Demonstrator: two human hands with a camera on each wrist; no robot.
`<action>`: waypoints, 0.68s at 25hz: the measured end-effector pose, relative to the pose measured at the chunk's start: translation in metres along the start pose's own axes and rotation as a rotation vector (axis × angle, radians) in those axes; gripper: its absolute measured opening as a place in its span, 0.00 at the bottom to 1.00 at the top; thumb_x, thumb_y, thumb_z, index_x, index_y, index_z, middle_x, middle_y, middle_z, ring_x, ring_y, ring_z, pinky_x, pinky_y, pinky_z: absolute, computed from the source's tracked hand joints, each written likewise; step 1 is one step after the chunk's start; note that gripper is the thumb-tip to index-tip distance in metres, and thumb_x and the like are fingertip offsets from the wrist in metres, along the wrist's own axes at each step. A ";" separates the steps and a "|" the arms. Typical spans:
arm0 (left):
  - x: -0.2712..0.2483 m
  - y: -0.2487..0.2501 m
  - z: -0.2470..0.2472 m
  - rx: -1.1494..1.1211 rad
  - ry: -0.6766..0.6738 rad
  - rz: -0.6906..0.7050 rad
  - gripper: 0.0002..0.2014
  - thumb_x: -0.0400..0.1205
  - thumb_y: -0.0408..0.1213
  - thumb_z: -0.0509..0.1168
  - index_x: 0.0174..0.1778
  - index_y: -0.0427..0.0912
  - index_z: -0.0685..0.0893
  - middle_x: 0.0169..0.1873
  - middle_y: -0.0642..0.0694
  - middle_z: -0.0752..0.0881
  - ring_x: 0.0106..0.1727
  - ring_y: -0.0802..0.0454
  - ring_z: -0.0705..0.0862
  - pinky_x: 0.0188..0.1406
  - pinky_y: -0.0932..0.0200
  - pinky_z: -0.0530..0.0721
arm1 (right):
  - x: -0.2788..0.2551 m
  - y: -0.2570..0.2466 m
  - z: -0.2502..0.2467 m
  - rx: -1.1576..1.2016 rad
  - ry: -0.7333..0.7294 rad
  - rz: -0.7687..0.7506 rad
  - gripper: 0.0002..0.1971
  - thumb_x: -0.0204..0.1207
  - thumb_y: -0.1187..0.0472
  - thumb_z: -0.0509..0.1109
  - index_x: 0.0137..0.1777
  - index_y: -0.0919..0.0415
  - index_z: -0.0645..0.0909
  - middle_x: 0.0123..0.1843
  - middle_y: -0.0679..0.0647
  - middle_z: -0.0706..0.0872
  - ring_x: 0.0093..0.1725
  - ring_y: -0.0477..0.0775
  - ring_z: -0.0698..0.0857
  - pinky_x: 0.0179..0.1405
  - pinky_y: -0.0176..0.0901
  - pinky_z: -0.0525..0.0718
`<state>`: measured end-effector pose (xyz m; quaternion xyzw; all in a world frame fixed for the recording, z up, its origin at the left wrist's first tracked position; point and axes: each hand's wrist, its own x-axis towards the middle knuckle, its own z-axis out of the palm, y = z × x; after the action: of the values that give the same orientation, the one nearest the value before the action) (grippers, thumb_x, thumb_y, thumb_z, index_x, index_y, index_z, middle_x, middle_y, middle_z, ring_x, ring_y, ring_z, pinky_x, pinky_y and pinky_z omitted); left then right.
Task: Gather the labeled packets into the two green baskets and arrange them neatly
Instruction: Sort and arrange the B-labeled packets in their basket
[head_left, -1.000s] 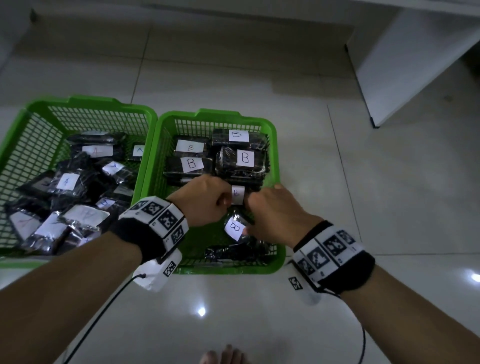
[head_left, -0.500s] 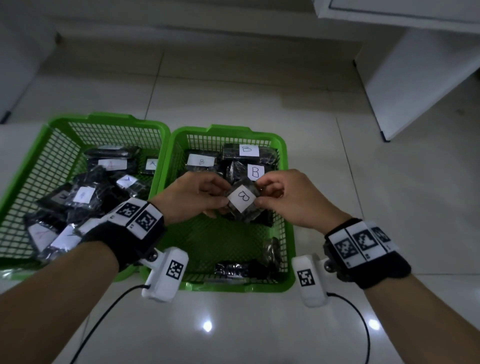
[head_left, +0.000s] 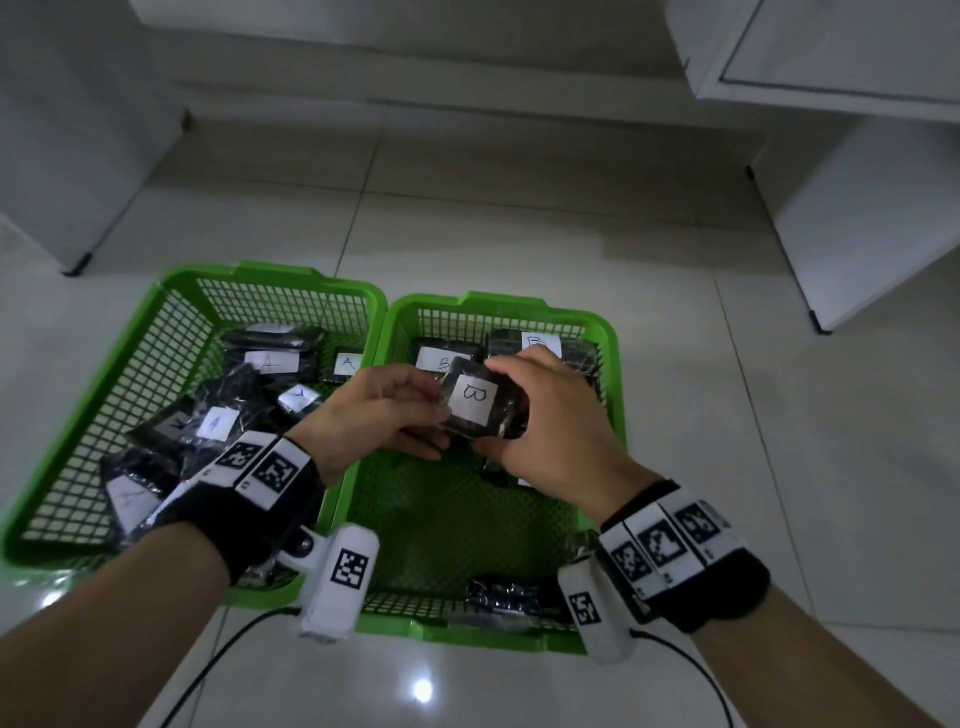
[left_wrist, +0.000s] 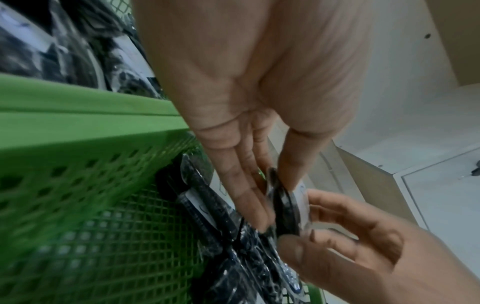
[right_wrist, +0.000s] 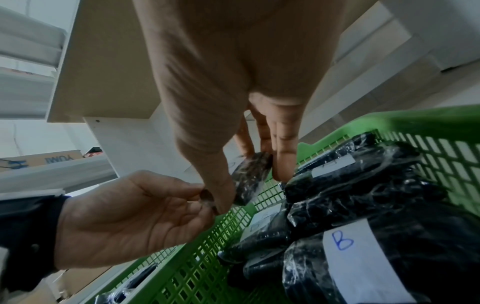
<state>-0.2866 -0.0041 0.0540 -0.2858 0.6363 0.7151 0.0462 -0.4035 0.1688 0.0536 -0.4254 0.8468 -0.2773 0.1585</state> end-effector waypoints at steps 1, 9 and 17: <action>-0.001 0.001 -0.004 0.046 -0.012 0.020 0.12 0.81 0.29 0.70 0.60 0.35 0.83 0.47 0.35 0.91 0.46 0.41 0.91 0.44 0.51 0.91 | 0.003 0.002 -0.001 0.015 -0.011 -0.037 0.42 0.63 0.55 0.87 0.79 0.56 0.77 0.67 0.46 0.80 0.61 0.44 0.81 0.67 0.42 0.81; 0.012 0.004 -0.001 -0.235 0.093 0.042 0.18 0.80 0.22 0.69 0.66 0.30 0.75 0.53 0.35 0.91 0.54 0.38 0.91 0.50 0.52 0.91 | 0.035 -0.005 0.002 0.090 0.076 -0.068 0.36 0.59 0.47 0.89 0.67 0.58 0.87 0.57 0.50 0.86 0.52 0.47 0.84 0.54 0.43 0.87; 0.023 -0.004 -0.046 1.100 0.291 0.187 0.35 0.77 0.34 0.72 0.81 0.43 0.69 0.80 0.46 0.70 0.82 0.44 0.64 0.82 0.49 0.65 | 0.101 -0.034 0.028 -0.418 -0.133 -0.072 0.10 0.69 0.73 0.78 0.41 0.61 0.80 0.36 0.49 0.76 0.51 0.54 0.78 0.41 0.41 0.72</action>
<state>-0.2878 -0.0531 0.0386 -0.2579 0.9368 0.2334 0.0366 -0.4272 0.0619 0.0482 -0.4963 0.8578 -0.0725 0.1123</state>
